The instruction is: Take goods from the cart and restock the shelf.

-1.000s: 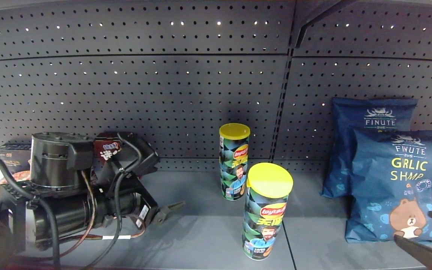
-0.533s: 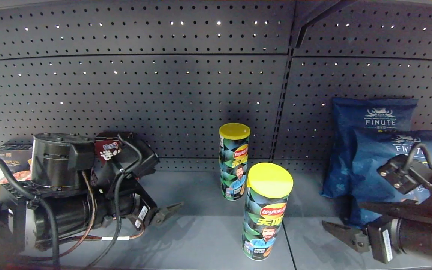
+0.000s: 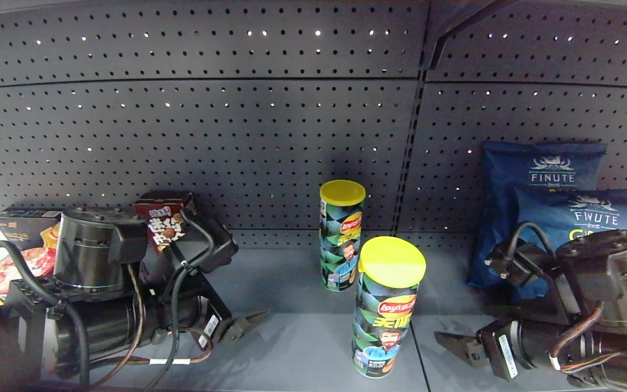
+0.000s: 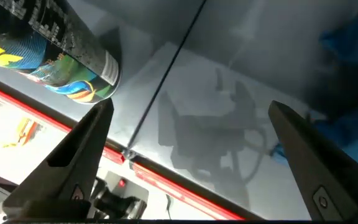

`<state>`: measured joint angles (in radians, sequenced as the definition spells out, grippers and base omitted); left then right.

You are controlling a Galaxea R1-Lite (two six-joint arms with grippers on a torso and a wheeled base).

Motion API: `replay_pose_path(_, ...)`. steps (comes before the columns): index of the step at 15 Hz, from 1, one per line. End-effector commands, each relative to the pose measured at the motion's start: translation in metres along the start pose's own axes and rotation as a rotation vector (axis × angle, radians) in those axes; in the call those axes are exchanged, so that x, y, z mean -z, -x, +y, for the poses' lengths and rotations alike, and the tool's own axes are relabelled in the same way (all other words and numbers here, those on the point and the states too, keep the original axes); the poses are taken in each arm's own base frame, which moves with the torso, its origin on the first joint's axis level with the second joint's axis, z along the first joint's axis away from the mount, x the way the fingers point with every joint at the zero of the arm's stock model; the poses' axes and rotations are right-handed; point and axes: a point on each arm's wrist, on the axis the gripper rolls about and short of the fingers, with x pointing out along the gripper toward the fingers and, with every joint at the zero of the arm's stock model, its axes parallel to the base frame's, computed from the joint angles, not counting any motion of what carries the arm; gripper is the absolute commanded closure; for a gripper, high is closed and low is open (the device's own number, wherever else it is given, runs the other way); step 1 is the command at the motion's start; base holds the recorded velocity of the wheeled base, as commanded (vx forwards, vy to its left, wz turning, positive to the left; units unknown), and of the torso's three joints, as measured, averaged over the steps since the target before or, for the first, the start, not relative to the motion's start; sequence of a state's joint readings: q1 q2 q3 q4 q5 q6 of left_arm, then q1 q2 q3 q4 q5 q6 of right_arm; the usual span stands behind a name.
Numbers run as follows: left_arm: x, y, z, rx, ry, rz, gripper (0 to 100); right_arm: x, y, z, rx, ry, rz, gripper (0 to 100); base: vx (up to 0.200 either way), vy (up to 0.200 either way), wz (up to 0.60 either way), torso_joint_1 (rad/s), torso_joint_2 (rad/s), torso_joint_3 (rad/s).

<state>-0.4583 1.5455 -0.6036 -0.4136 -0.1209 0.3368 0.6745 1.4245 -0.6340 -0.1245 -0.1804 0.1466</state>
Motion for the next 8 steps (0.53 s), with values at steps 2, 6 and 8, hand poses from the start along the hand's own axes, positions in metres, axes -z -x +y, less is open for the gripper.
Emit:
replay_pose_path(2,0.004,-0.002,-0.002,0.008,0.001,0.014,0,0.001,-0.008,0.004,-0.007,0.012,0.025,0,0.0,0.0,0.0,0.0,0.0,0.0)
replay_pose_path(6,0.003,-0.004,-0.002,0.007,0.0,0.007,0,-0.005,-0.021,0.007,-0.005,0.01,0.021,0,0.0,0.0,0.0,0.0,0.0,0.0)
replay_pose_path(8,0.004,-0.004,-0.002,0.007,0.0,0.005,0,-0.009,-0.026,0.01,-0.009,0.013,0.022,0,0.0,0.0,0.0,0.0,0.0,0.0)
